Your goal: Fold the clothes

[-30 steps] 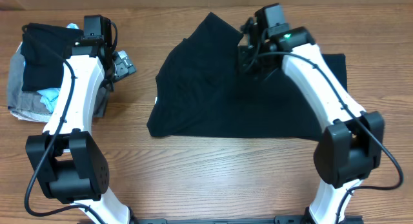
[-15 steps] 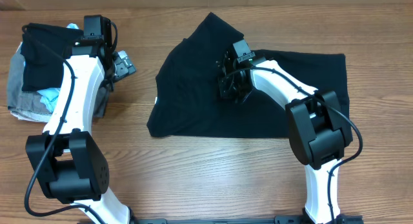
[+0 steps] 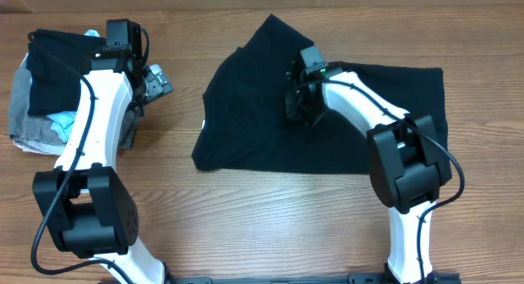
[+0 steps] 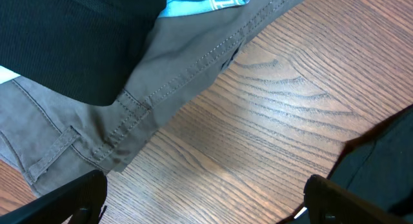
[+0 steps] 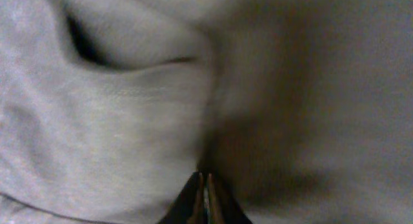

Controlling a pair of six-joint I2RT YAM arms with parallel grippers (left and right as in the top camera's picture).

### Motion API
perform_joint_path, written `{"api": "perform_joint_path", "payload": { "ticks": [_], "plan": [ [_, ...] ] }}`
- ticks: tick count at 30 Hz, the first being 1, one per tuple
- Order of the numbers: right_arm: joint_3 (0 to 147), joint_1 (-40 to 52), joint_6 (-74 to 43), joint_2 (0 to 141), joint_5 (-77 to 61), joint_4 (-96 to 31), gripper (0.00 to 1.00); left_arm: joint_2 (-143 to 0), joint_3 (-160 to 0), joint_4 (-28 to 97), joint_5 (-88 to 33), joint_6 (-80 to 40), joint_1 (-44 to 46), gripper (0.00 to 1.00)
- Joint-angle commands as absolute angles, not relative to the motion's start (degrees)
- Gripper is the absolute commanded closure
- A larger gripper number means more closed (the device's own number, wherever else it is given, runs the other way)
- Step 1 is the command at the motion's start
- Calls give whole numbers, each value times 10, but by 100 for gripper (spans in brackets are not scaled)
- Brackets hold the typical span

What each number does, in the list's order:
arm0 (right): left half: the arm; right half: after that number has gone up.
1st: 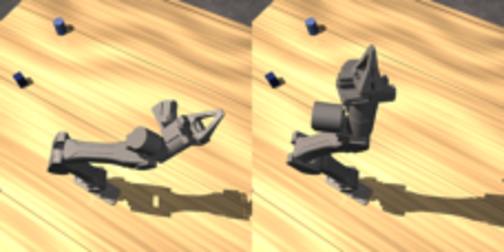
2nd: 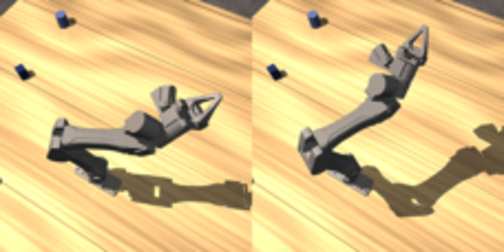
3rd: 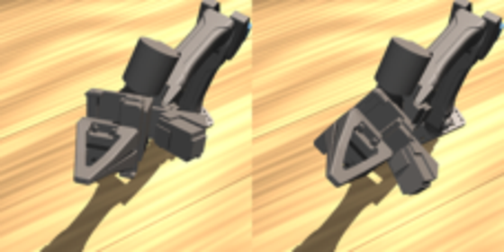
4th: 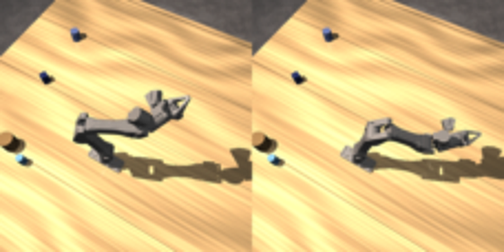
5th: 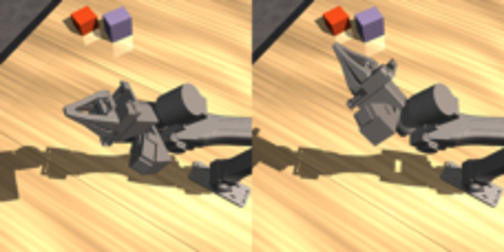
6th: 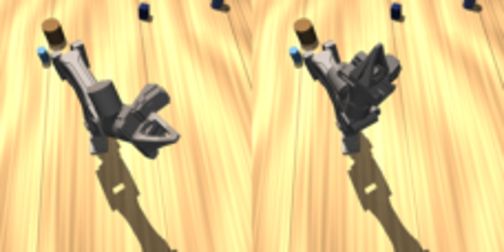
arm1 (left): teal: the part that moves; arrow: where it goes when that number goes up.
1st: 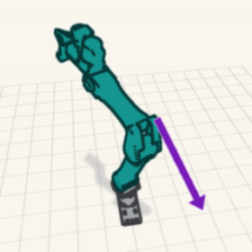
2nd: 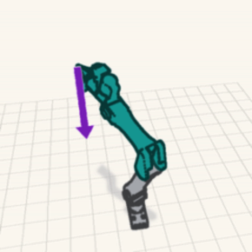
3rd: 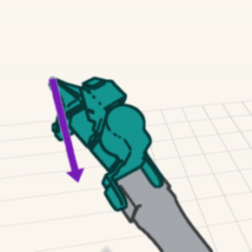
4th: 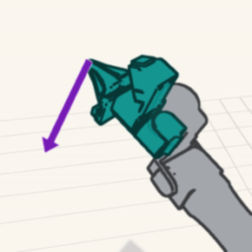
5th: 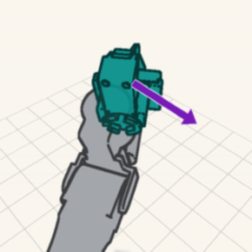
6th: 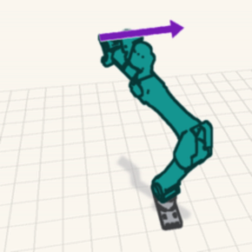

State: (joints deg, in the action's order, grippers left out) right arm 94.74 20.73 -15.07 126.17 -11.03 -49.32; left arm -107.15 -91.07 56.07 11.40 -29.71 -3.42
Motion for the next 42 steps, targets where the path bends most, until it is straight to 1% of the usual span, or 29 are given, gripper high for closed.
{"api": "perform_joint_path", "payload": {
  "ticks": [1, 6, 9, 11, 12, 13, 14, 17, 18, 19, 20, 25, 29, 31, 32, 34, 35, 36, 38, 42],
  "plan": [
    [999, 170, -154, 1194, -90, -519, 88, -1080, -911, 561, 118, -305, -33, 0],
    [1037, 123, -151, 1125, -85, -590, 81, -1080, -911, 561, 118, -305, -34, 0],
    [1041, 74, -151, 1082, -77, -622, 64, -1080, -911, 561, 118, -305, -34, 0],
    [1041, 36, -150, 1061, -75, -642, 58, -1080, -911, 561, 118, -305, -33, 0],
    [1041, 12, -150, 1053, -75, -654, 53, -1080, -911, 561, 118, -305, -33, 0],
    [1041, -8, -150, 1048, -75, -665, 43, -1080, -911, 561, 118, -305, -33, 0],
    [1041, -29, -150, 1046, -75, -676, 39, -1080, -911, 561, 118, -305, -33, 0],
    [1040, -92, -150, 1046, -75, -712, 39, -1080, -911, 561, 118, -305, -33, 0],
    [1038, -111, -150, 1046, -75, -719, 34, -1080, -911, 561, 118, -305, -33, 0],
    [1036, -129, -151, 1046, -75, -725, 13, -1080, -911, 561, 118, -305, -33, 0],
    [1035, -150, -150, 1046, -75, -730, 0, -1080, -911, 561, 118, -305, -33, 0],
    [1035, -206, -150, 1046, -75, -728, 0, -1080, -911, 561, 118, -305, -33, 0],
    [1035, -229, -150, 1046, -75, -723, 0, -1080, -911, 552, 72, -315, -33, 0],
    [1035, -234, -150, 1046, -75, -723, 0, -1080, -911, 550, 15, -315, -33, 0],
    [1035, -234, -150, 1046, -75, -723, 0, -1080, -911, 536, -34, -303, -33, 0],
    [1035, -234, -150, 1046, -75, -723, 0, -1080, -911, 502, -169, -223, -29, 0],
    [1035, -234, -150, 1046, -75, -723, 0, -1080, -911, 486, -211, -195, -23, 0],
    [1035, -234, -150, 1046, -75, -723, 0, -1080, -913, 475, -228, -190, -14, 0],
    [1035, -234, -150, 1046, -75, -723, 0, -1080, -922, 469, -208, -193, 14, 0],
    [1035, -234, -150, 1046, -75, -723, 0, -1083, -954, 459, -101, -190, 96, 0]
  ]
}}
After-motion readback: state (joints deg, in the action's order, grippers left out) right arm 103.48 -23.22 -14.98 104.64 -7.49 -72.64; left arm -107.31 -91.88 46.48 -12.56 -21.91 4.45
